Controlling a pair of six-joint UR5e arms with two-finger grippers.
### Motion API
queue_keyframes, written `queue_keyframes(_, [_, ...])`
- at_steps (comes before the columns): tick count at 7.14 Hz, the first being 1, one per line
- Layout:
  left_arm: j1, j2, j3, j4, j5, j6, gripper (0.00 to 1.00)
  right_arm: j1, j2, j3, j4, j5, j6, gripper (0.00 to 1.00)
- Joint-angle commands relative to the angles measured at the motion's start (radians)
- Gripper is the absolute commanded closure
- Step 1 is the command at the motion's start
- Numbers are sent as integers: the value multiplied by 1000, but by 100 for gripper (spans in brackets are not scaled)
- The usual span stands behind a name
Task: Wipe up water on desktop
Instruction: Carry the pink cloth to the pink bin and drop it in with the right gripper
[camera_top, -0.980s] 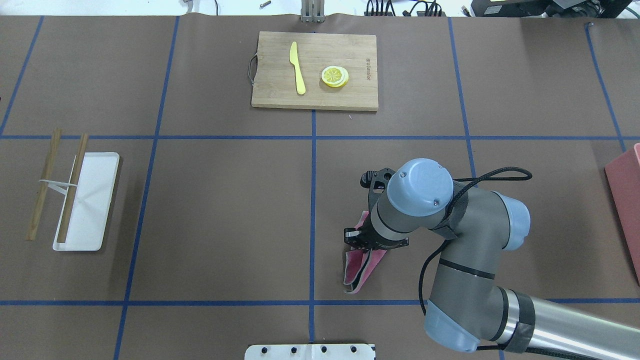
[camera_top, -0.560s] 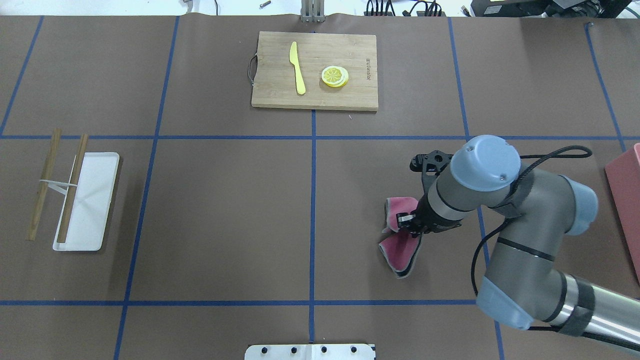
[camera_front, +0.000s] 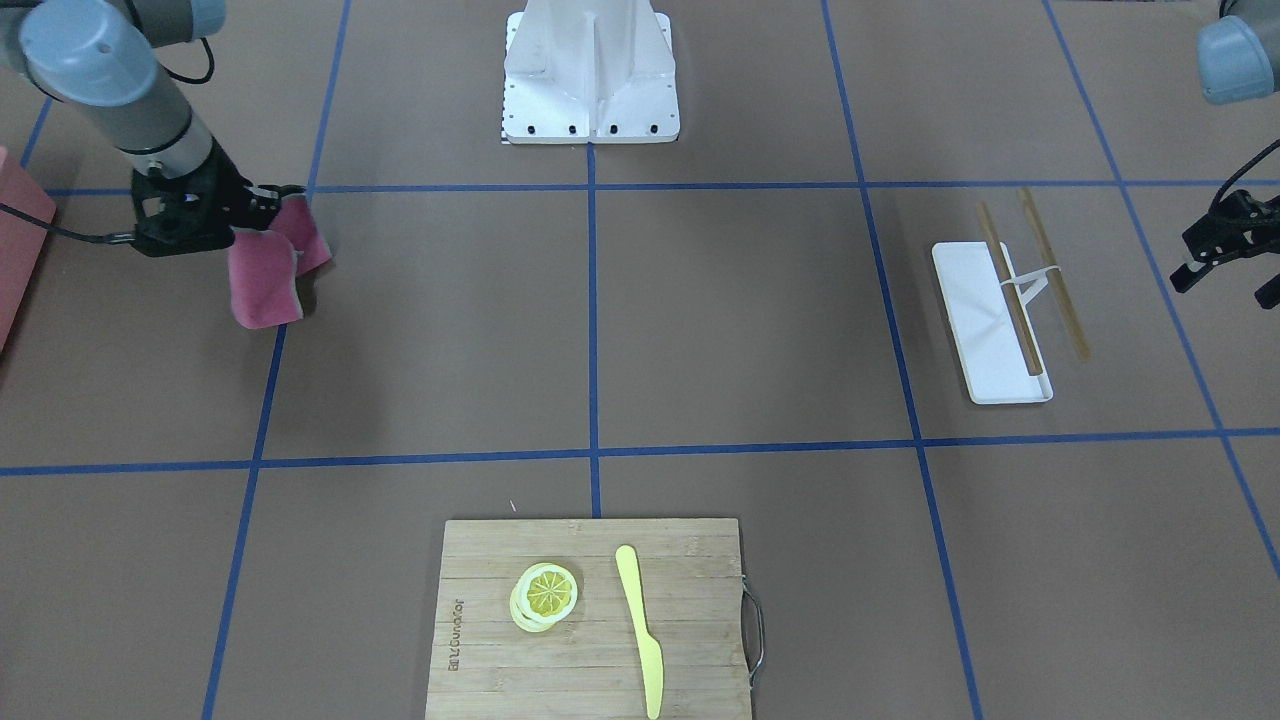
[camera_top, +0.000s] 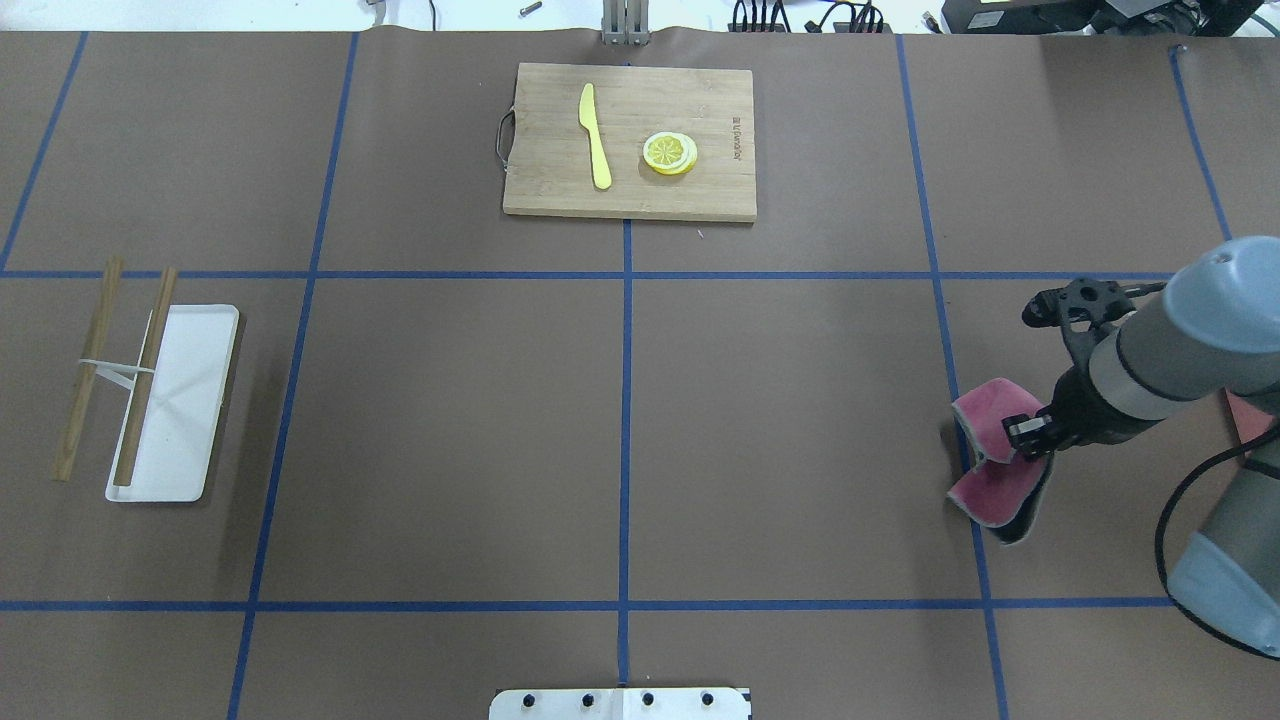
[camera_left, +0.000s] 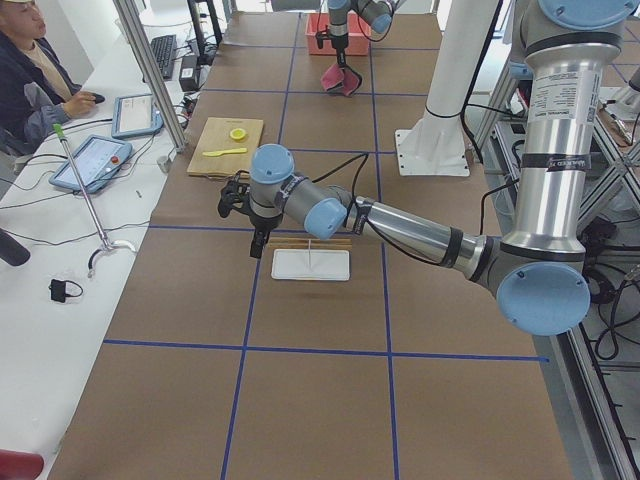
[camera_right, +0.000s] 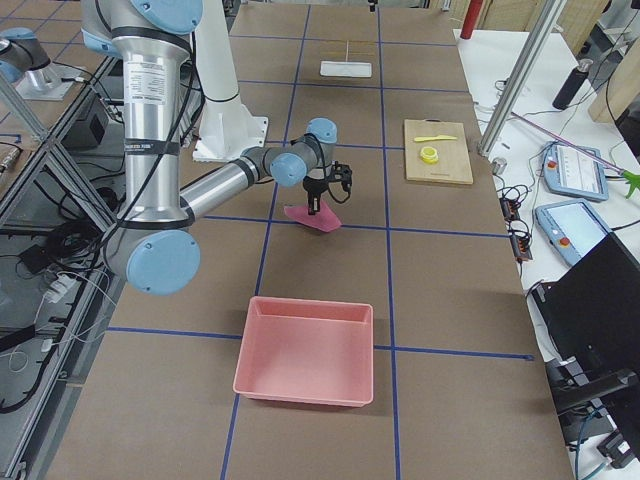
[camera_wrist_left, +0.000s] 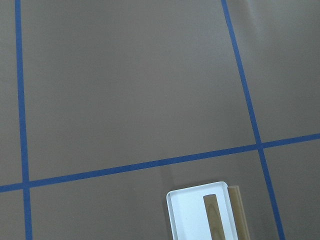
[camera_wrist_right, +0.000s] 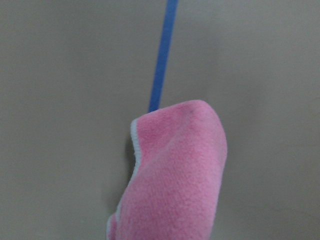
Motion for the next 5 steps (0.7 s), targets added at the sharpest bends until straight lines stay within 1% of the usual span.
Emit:
queue_keyframes(1, [-1,4,-1,3,0,-4,2,263,-78,17,-71,85,-306,100])
queue_keyframes(2, [-1,7,-2,3,0,-10,2,418,-119,18,-140,108,-545,100])
queue_keyframes(3, [-3,10,-2,3,0,-10,2,554,-129,15,-270,111,-805,100])
queue_keyframes(4, [-1,8,-1,3,0,-10,2,656,-130,6,-382,93,-1013,100])
queue_keyframes(5, [-3,10,-1,3,0,-12,2,722,-135,-35,-419,67,-1162,100])
